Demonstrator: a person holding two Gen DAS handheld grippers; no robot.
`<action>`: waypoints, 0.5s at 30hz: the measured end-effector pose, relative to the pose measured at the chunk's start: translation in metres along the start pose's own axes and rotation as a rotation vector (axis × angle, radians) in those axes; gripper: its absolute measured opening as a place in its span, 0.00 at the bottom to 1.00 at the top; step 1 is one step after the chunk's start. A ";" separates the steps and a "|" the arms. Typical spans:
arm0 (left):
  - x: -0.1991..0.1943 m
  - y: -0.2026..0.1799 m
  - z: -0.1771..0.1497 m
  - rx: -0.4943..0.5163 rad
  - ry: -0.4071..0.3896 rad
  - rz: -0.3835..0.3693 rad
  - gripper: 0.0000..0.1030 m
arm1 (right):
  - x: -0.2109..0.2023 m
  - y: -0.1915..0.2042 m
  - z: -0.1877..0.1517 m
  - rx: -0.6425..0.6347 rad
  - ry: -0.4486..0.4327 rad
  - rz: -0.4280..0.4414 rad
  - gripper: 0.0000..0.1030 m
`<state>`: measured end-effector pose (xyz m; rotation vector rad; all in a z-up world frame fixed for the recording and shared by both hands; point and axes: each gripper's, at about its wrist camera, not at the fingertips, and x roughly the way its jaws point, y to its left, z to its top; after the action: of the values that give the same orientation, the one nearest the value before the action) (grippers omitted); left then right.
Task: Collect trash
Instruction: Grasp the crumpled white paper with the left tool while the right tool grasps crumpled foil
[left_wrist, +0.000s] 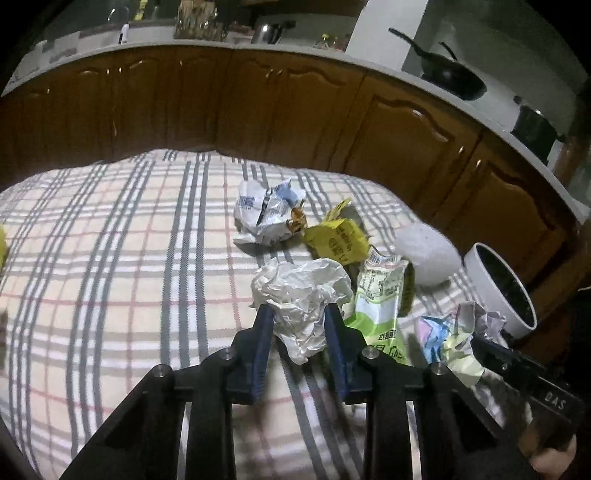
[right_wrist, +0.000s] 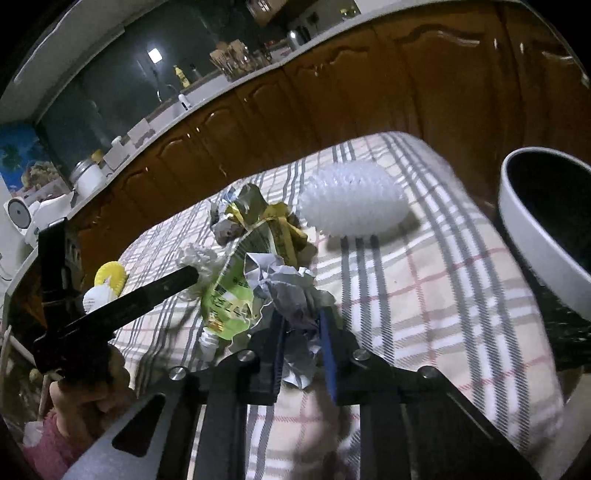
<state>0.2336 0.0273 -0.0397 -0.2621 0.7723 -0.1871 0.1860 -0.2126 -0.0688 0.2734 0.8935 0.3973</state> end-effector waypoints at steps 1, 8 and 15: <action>-0.005 -0.002 0.000 0.000 -0.007 -0.005 0.26 | -0.005 -0.001 0.000 0.000 -0.009 -0.004 0.17; -0.040 -0.026 -0.006 0.031 -0.045 -0.079 0.26 | -0.041 -0.018 0.001 0.023 -0.071 -0.022 0.17; -0.053 -0.062 -0.010 0.102 -0.043 -0.169 0.26 | -0.073 -0.046 0.001 0.063 -0.124 -0.057 0.17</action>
<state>0.1846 -0.0193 0.0073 -0.2343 0.6953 -0.3784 0.1565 -0.2865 -0.0354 0.3259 0.7908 0.2962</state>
